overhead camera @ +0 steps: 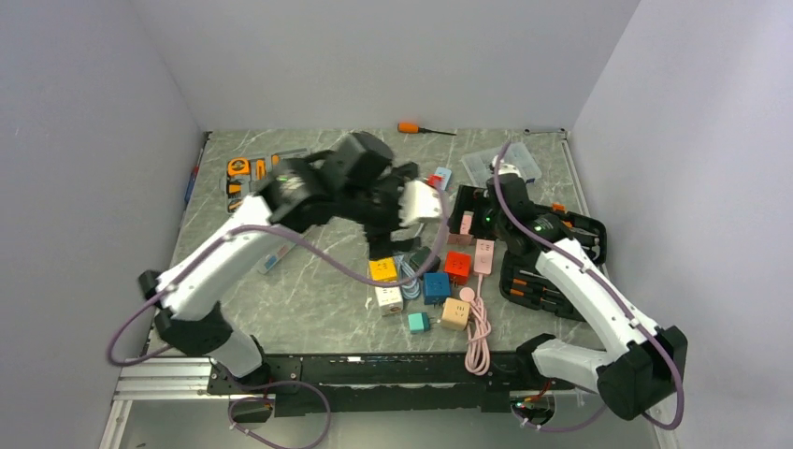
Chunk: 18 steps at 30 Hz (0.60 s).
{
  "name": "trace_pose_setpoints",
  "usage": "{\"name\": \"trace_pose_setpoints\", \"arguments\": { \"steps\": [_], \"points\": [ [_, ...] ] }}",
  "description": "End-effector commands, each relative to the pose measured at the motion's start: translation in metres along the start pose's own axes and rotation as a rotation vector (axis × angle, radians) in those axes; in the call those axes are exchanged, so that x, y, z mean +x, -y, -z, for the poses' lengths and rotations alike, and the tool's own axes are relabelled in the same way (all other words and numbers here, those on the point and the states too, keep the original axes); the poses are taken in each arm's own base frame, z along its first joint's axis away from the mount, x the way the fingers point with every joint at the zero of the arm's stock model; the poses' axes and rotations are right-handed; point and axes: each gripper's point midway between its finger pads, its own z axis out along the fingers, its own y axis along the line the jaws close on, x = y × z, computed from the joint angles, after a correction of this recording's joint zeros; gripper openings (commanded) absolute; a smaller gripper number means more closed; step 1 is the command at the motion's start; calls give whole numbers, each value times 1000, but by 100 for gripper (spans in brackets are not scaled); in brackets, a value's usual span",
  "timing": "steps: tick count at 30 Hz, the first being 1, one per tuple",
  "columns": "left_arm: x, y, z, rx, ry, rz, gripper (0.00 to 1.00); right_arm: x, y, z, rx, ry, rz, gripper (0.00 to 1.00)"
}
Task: Pull the plug off the socket
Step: Place the plug at the center of the board, then move the socket to the center of the board.
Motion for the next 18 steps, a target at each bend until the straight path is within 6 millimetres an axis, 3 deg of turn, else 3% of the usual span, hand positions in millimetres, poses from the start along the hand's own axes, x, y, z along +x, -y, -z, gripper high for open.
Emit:
{"name": "trace_pose_setpoints", "arguments": {
  "steps": [1, 3, 6, 10, 13, 16, 18],
  "points": [
    [23, 26, 68, 64, -17, 116, 99, -18, -37, 3, -23, 57, 75, 100],
    [39, 16, 92, -10, -34, 137, 99, -10, -57, 2, -32, 41, 124, 100],
    [75, -15, 129, -161, -47, 249, 99, 15, -81, -4, -59, 0, 178, 100],
    [138, -44, 152, -305, -78, 501, 99, 72, -100, -16, -78, -92, 255, 96],
    [189, -58, 160, -427, -117, 651, 99, 111, -106, -23, -52, -144, 330, 74],
    [238, -68, 161, -536, -209, 763, 99, 138, -108, -29, -25, -183, 379, 42],
    [261, -68, 164, -560, -238, 841, 99, 145, -108, -32, -16, -195, 392, 39]
  ]
}}
